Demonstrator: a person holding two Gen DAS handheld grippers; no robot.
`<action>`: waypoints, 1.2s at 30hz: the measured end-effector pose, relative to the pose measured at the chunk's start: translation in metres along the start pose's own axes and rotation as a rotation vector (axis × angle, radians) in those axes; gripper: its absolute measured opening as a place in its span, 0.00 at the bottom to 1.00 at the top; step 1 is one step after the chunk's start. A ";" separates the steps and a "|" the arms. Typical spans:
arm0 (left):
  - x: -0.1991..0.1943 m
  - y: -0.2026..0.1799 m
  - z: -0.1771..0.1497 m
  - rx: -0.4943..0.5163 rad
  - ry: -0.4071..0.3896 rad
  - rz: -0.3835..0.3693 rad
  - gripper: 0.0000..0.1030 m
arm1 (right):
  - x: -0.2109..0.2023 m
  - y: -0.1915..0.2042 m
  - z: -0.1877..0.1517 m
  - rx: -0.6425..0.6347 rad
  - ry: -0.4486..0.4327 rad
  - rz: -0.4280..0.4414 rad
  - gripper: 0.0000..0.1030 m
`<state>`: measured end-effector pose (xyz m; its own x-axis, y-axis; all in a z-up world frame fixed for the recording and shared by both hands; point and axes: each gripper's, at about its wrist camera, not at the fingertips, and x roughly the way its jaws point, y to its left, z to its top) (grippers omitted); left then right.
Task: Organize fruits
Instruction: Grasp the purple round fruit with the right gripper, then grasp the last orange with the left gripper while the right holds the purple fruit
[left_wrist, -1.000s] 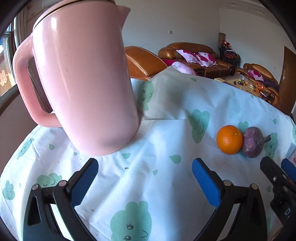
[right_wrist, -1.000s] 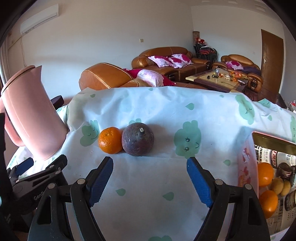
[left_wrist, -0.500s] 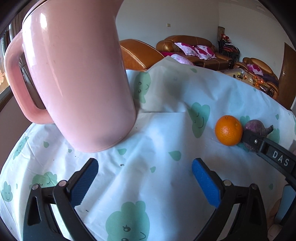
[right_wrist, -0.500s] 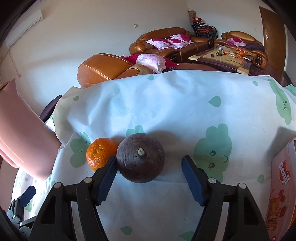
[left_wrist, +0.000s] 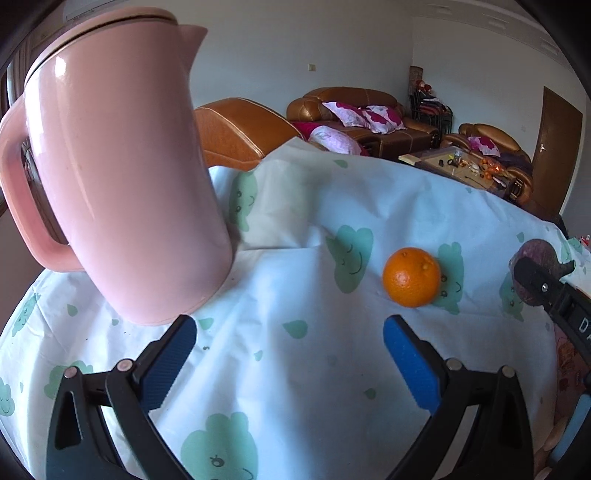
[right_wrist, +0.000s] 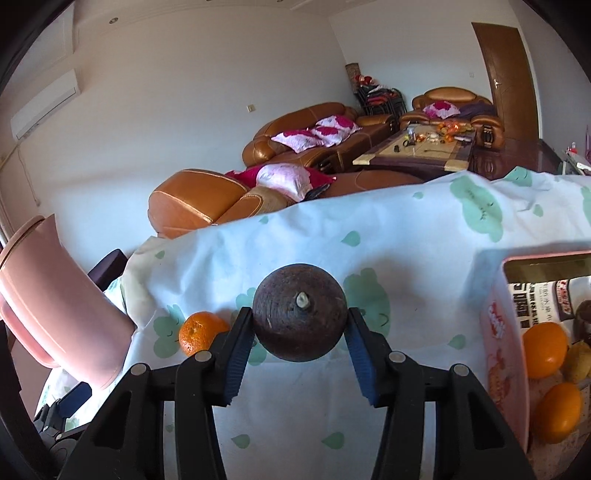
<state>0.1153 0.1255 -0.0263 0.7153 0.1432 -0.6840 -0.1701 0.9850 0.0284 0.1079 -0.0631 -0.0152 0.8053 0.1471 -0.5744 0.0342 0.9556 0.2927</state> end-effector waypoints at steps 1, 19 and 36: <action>0.000 -0.006 0.002 0.010 -0.004 -0.016 1.00 | -0.003 0.001 0.001 -0.018 -0.018 -0.017 0.50; 0.062 -0.078 0.044 0.098 0.149 -0.162 0.49 | -0.005 -0.015 0.014 -0.027 -0.065 -0.070 0.50; 0.022 -0.039 0.022 -0.015 0.033 -0.095 0.48 | -0.010 -0.002 0.007 -0.095 -0.092 -0.081 0.50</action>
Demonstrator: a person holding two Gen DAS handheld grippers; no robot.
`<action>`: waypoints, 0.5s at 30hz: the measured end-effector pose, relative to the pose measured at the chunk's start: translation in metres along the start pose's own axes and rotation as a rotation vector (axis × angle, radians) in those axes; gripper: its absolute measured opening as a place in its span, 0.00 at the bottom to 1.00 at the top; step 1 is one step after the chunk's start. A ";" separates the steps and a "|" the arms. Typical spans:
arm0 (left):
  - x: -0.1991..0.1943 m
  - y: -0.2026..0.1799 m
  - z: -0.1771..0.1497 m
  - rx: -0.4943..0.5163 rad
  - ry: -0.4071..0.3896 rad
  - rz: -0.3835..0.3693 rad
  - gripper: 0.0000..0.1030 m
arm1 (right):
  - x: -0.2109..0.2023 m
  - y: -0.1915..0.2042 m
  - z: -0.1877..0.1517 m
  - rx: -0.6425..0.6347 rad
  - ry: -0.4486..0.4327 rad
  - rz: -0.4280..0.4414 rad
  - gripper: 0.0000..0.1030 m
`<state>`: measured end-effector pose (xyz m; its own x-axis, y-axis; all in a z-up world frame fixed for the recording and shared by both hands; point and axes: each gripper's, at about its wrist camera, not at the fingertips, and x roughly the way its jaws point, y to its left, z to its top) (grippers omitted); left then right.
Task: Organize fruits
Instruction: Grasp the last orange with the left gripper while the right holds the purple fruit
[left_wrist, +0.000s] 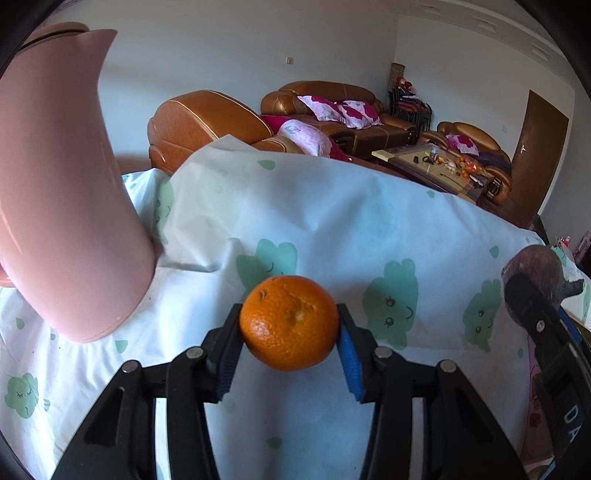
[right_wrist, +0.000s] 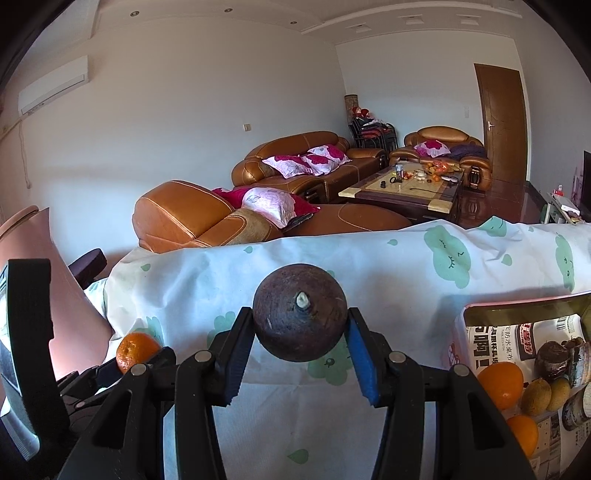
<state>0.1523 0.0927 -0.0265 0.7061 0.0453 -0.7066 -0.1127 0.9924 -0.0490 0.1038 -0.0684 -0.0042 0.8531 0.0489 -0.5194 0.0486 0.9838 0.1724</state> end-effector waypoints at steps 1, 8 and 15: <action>-0.003 0.002 -0.002 -0.002 -0.007 0.004 0.48 | -0.001 0.001 -0.001 -0.003 -0.002 0.002 0.50; -0.019 0.008 -0.013 -0.018 -0.046 0.020 0.48 | -0.020 0.010 -0.010 -0.044 -0.015 0.015 0.50; -0.033 0.010 -0.025 -0.026 -0.077 0.033 0.48 | -0.039 0.008 -0.020 -0.054 -0.024 0.010 0.50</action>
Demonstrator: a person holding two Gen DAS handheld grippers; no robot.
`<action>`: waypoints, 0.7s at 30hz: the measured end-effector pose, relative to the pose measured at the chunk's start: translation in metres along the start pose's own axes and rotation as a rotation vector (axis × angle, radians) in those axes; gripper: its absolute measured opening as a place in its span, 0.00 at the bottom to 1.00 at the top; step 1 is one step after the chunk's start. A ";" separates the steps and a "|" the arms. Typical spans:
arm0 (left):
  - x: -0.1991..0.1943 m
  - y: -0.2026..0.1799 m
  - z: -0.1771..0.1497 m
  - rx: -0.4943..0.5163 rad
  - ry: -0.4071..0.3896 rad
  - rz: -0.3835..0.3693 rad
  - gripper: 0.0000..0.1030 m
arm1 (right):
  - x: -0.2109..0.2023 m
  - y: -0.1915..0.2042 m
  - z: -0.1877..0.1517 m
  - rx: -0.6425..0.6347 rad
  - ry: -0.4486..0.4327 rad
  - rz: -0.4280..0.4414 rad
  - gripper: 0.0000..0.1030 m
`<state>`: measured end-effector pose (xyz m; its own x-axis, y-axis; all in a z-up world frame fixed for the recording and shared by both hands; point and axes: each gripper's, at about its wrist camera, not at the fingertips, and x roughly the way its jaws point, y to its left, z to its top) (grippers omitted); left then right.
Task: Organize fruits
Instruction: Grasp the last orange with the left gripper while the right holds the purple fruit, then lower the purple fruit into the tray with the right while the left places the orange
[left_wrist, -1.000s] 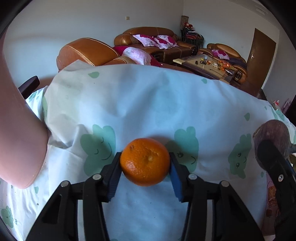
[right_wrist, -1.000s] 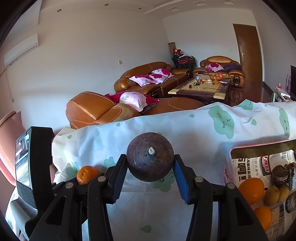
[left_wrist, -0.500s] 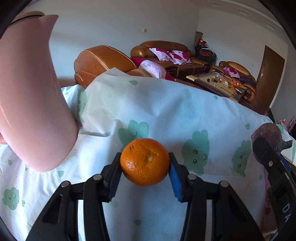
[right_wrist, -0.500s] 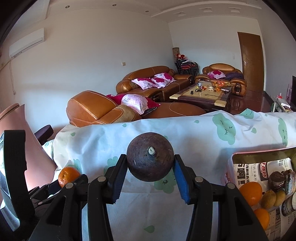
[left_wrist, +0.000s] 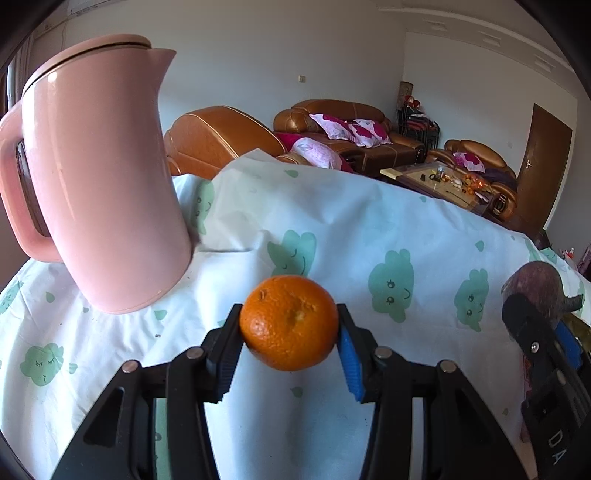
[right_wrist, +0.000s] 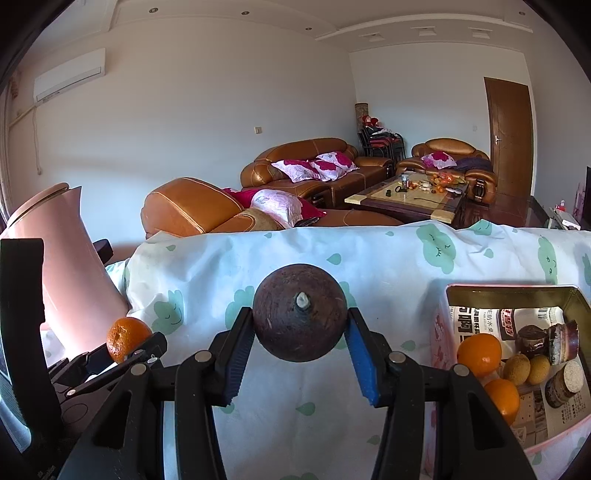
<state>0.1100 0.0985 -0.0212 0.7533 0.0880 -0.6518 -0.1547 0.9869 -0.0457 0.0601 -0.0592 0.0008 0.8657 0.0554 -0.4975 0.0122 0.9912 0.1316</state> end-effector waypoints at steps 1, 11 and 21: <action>-0.002 0.000 -0.002 -0.002 -0.004 0.001 0.48 | -0.003 0.000 -0.001 -0.002 -0.002 -0.001 0.50; -0.027 -0.009 -0.019 0.011 -0.036 -0.012 0.48 | -0.031 -0.008 -0.016 -0.010 0.003 0.001 0.50; -0.052 -0.033 -0.041 0.048 -0.045 -0.044 0.48 | -0.061 -0.026 -0.029 -0.026 -0.011 -0.025 0.50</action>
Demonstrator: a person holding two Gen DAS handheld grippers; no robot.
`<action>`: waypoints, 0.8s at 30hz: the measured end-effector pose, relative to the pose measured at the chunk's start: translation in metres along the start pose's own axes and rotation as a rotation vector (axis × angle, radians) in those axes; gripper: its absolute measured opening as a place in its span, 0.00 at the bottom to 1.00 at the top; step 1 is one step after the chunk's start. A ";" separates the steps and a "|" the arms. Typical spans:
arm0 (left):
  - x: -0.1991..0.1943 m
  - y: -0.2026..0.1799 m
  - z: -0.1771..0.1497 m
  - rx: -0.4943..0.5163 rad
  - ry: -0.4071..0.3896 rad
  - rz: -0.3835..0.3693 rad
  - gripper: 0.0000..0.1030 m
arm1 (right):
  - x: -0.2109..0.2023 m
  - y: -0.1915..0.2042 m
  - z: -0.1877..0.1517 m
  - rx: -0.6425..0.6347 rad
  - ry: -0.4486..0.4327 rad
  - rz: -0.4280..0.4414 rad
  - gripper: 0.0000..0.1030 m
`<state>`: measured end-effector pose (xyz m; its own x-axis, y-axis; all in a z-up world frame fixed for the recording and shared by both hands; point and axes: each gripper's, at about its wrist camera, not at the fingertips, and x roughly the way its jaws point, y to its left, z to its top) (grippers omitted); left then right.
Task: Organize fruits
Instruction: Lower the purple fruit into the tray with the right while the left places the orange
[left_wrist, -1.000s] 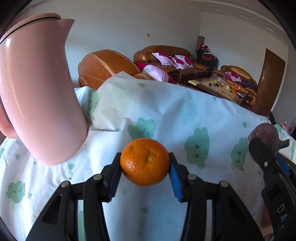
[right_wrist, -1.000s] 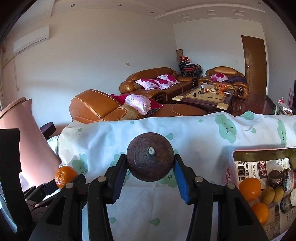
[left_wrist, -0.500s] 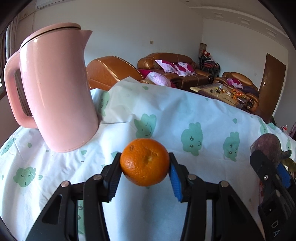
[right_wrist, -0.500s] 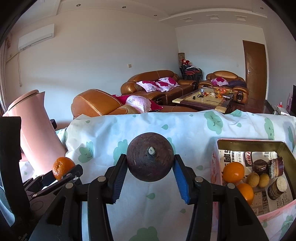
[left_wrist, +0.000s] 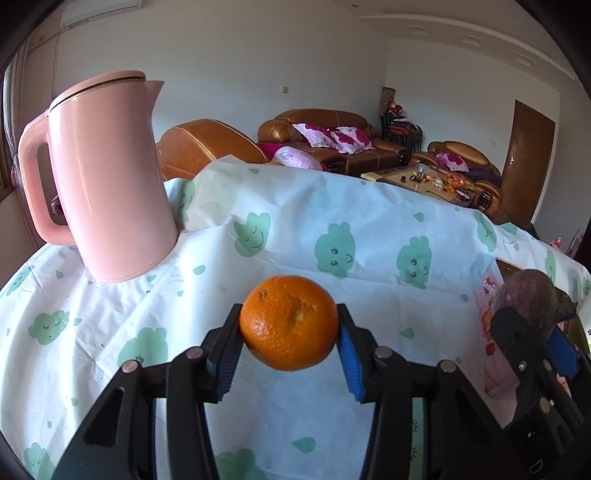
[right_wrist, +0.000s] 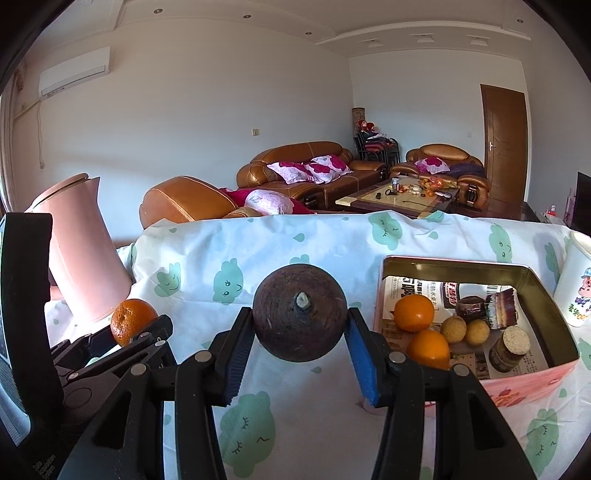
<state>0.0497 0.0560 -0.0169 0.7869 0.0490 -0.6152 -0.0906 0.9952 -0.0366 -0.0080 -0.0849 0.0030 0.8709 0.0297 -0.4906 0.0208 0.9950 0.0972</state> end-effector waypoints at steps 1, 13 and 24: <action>-0.003 -0.003 -0.002 0.005 -0.001 -0.003 0.48 | -0.003 -0.002 -0.001 -0.002 -0.003 -0.002 0.50; -0.030 -0.048 -0.016 0.083 -0.039 -0.065 0.48 | -0.032 -0.047 -0.007 0.003 -0.018 -0.030 0.50; -0.052 -0.108 -0.022 0.161 -0.085 -0.185 0.48 | -0.056 -0.104 -0.005 0.034 -0.059 -0.100 0.50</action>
<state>0.0048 -0.0561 0.0015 0.8301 -0.1345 -0.5411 0.1520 0.9883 -0.0124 -0.0615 -0.1897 0.0161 0.8909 -0.0763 -0.4478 0.1252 0.9889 0.0804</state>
